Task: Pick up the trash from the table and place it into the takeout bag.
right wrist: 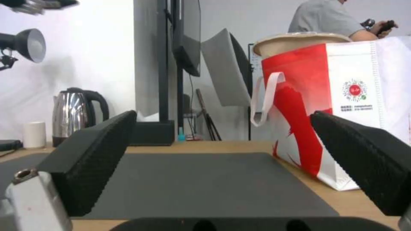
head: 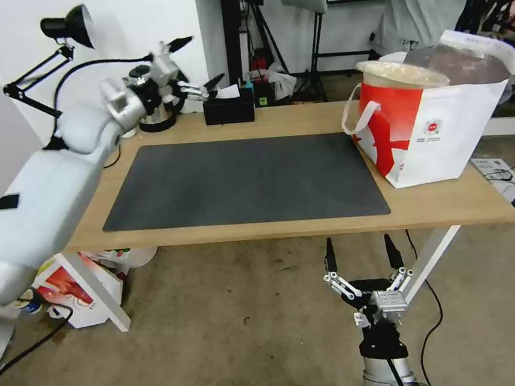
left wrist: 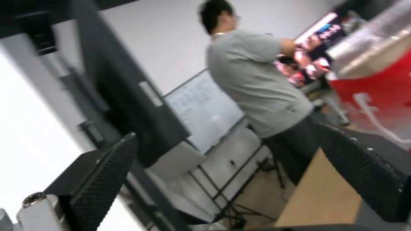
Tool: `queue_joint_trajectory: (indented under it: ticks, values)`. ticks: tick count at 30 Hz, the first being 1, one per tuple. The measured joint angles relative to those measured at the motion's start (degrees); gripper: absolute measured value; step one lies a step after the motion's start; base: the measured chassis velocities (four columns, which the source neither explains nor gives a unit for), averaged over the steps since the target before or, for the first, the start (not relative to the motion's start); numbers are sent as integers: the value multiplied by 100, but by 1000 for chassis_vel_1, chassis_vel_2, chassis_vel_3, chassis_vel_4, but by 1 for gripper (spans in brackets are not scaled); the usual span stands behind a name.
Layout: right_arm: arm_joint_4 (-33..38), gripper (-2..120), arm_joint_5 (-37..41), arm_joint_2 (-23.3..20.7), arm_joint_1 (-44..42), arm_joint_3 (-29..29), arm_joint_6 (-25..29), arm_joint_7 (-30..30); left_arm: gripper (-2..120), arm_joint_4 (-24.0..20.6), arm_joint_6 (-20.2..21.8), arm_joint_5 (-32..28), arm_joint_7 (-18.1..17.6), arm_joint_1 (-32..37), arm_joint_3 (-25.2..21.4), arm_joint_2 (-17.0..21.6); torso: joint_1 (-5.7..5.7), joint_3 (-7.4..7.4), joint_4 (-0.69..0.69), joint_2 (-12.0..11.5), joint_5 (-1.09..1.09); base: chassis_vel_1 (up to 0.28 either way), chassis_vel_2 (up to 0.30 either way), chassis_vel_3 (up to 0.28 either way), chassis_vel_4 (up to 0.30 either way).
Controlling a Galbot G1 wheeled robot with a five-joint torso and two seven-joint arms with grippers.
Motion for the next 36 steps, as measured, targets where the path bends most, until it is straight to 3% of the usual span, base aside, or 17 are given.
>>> queue_joint_trajectory:
  ticks: [2, 4, 7, 8, 12, 20, 26, 33, 36]
  values:
    - [0, 100, 0, 0, 0, 0, 0, 0, 100, -379, 155, -130, -208, 472, -411, 256, 0, 0, 1, 0, 0, 0, 0, 0, 0]
    - [0, 100, 0, 0, 0, 0, 0, 0, 100, -486, 190, -155, -246, 644, -542, 344, 0, 0, 2, 0, 1, 0, 0, 0, 0]
    - [0, 100, 0, 0, 0, 0, 0, 0, 100, -859, 245, -195, -330, 1420, -1268, 546, 0, 0, 2, 0, 0, 0, 0, 0, 0]
    - [0, 100, 0, 0, 0, 0, 0, 0, 100, -859, 245, -195, -330, 1420, -1268, 546, 0, 0, 2, 0, 0, 0, 0, 0, 0]
    - [0, 100, 0, 0, 0, 1, 0, 0, 100, -1366, 253, -362, -601, 2459, -2193, 601, 0, 0, 2, 1, -1, 0, 0, 0, 0]
    - [0, 100, 0, 0, 0, 0, 0, 0, 100, -2046, 251, -484, -898, 3754, -3246, 436, 0, 0, 1, 1, -1, 0, 0, 0, 0]
    - [0, 100, 0, 0, 0, 0, 0, 0, 100, -2458, 286, -594, -1148, 4216, -3562, 205, 0, 0, 0, 1, 0, 0, 0, 0, 0]
    - [0, 100, 0, -2, 0, 1, 0, 0, 100, -2635, 303, -637, -1304, 4392, -3675, 93, 0, 0, 0, 1, 2, 0, 0, 0, 0]
    - [0, 100, 0, 0, 0, 2, 0, 0, 100, -2838, 298, -635, -1496, 4679, -3852, -129, 0, 0, -1, 1, 1, 0, 0, 0, 0]
